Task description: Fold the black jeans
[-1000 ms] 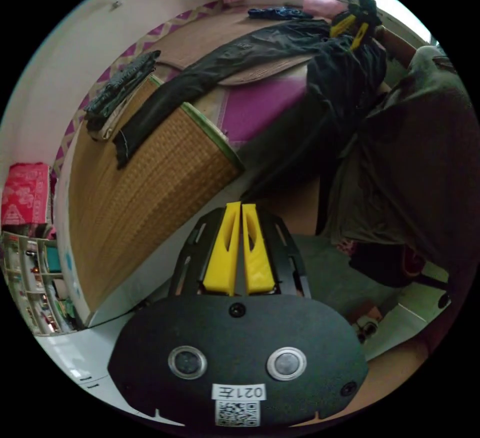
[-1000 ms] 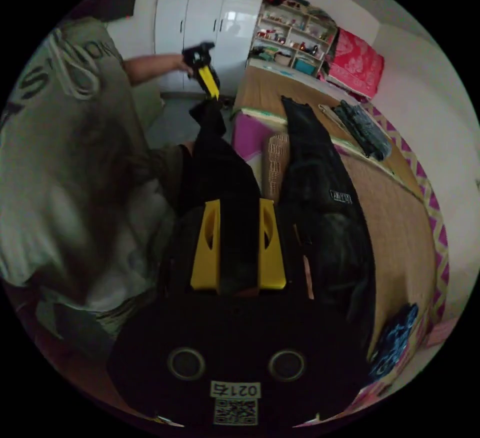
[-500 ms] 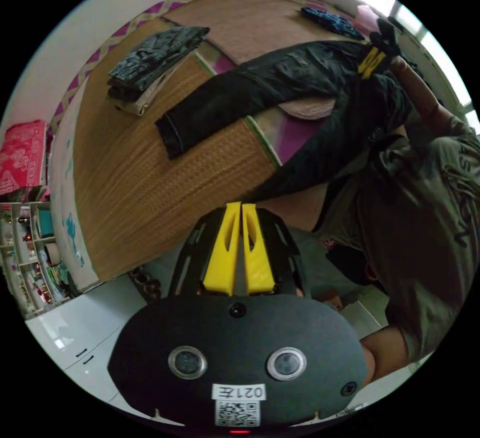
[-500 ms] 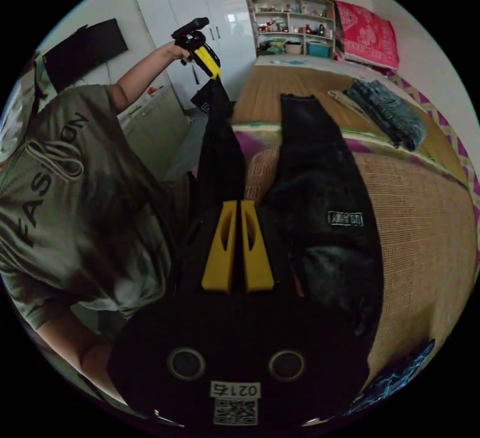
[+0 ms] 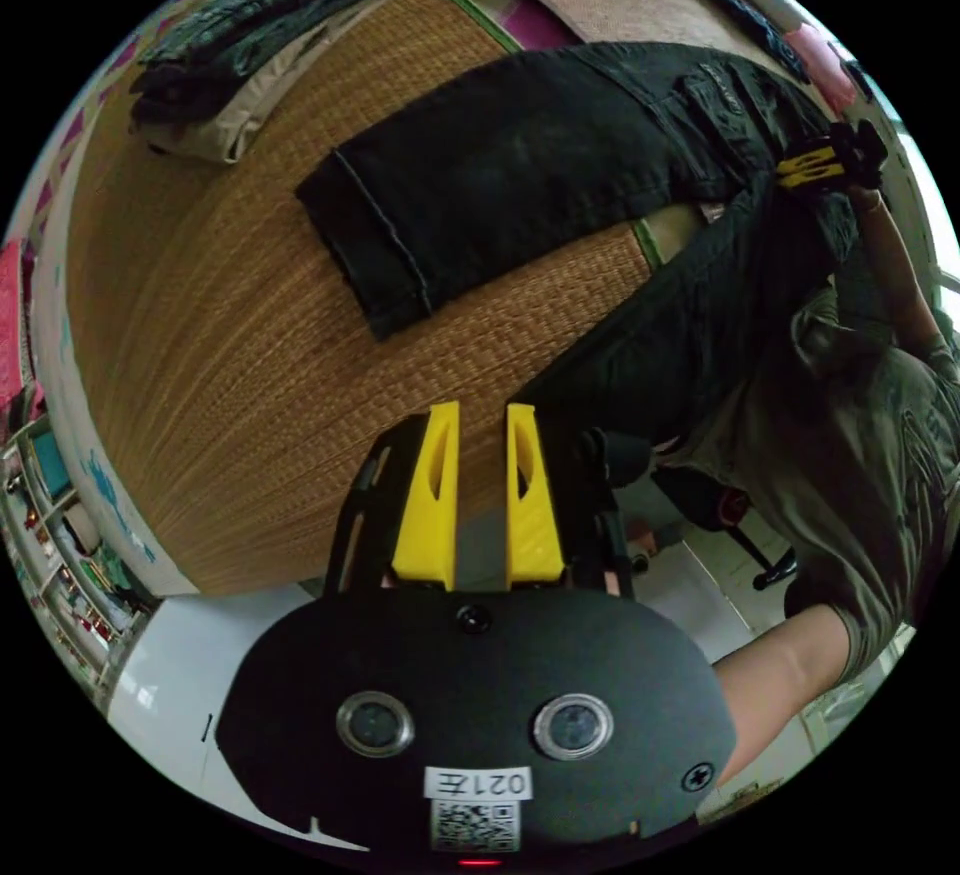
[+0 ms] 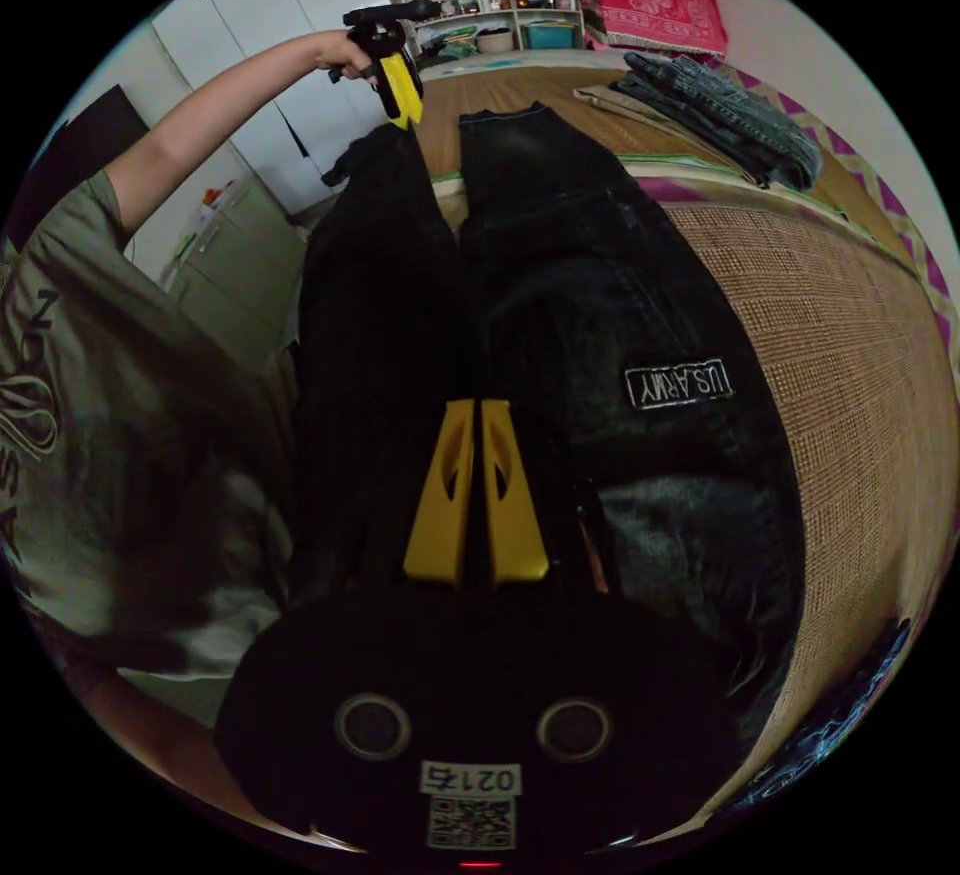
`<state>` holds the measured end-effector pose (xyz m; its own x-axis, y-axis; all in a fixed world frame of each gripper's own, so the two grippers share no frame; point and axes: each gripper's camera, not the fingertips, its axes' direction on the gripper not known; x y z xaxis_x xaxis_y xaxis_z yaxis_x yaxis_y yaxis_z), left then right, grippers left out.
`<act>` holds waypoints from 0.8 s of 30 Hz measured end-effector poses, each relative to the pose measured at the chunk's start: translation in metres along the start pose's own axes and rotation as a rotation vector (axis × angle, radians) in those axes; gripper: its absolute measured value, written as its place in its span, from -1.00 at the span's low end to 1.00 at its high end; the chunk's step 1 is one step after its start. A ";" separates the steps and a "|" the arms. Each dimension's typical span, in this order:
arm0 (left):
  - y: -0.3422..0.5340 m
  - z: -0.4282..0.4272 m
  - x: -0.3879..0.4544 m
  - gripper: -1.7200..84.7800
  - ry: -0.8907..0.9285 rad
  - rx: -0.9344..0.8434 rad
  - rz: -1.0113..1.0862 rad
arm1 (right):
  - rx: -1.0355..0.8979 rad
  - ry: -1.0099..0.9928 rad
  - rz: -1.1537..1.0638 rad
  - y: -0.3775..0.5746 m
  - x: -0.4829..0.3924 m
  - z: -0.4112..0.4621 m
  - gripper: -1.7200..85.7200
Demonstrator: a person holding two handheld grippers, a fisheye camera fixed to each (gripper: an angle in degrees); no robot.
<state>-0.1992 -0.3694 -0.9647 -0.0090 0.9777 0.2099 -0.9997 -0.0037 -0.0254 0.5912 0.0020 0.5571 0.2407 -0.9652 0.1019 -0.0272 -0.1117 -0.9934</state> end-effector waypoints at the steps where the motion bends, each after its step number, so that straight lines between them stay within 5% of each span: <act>1: 0.007 -0.007 -0.005 -0.84 -0.036 0.034 -0.027 | 0.003 -0.001 0.007 0.000 0.002 0.000 -0.98; 3: 0.021 -0.017 -0.013 -0.95 -0.100 0.099 -0.109 | 0.006 0.003 0.009 0.001 0.004 -0.001 -0.98; 6: 0.054 -0.021 -0.015 -0.97 -0.485 0.146 -0.300 | 0.007 0.002 0.005 0.002 0.008 -0.003 -0.98; 9: 0.083 -0.018 -0.005 -0.98 -0.257 0.269 -0.233 | 0.017 -0.006 0.007 0.006 0.014 -0.006 -0.98; 20: 0.091 0.042 0.048 -0.94 -0.123 0.488 -0.174 | 0.124 0.026 0.013 0.042 0.012 -0.047 -0.87; 24: 0.047 0.041 0.075 -0.91 -0.134 0.573 -0.081 | 0.178 0.264 0.216 0.113 0.030 -0.106 -0.79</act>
<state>-0.2475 -0.3049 -0.9103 0.1025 0.9447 0.3114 -0.8505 -0.0791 0.5200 0.4920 -0.0644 0.4534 -0.0108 -0.9923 -0.1232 0.1243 0.1210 -0.9848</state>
